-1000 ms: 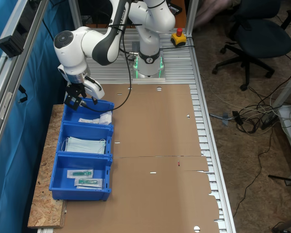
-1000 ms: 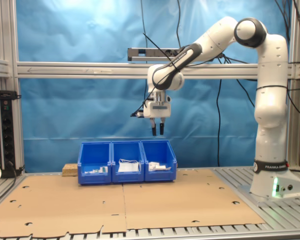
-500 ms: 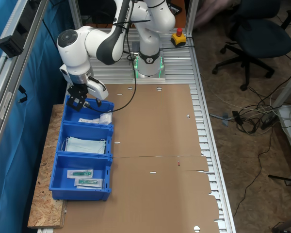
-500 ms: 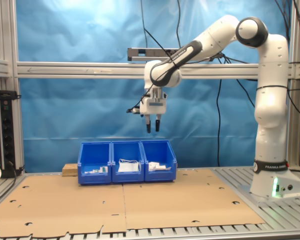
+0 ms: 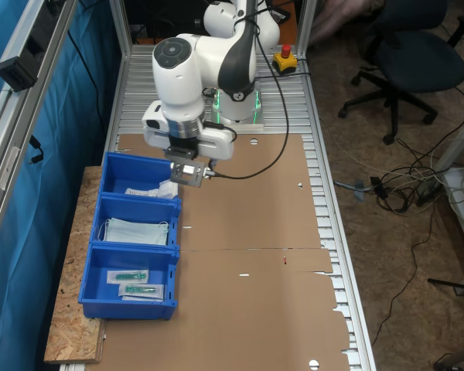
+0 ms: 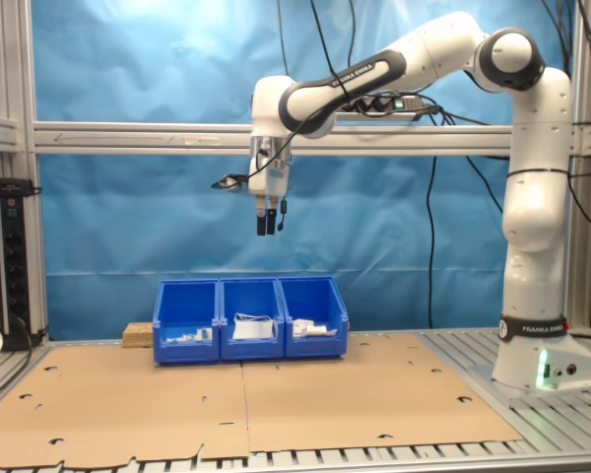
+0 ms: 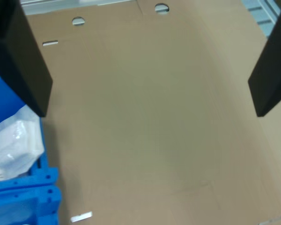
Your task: Pick and place sorting task of medical equipment.
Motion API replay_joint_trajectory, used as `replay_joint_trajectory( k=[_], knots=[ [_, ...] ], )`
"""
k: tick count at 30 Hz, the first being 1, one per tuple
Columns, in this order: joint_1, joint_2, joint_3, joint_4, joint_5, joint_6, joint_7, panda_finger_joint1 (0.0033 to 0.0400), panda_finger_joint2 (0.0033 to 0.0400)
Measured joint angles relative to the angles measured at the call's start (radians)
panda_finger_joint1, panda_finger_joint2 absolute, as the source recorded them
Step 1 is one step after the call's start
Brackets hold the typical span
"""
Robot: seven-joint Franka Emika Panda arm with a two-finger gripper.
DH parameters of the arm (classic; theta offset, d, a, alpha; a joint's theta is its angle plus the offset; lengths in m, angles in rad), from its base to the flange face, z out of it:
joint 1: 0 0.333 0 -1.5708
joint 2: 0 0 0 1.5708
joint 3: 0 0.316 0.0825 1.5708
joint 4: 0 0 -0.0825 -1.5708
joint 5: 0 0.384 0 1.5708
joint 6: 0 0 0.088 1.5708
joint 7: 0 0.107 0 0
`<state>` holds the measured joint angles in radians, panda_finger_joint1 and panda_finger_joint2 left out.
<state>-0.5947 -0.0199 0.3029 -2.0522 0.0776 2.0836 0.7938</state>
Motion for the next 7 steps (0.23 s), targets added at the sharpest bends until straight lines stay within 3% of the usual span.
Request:
replay_joint_trajectory(
  k=[7],
  knots=[
    [0.055,-0.006,0.073,0.082,0.000,-0.144,0.000,0.0400,0.0400]
  ],
)
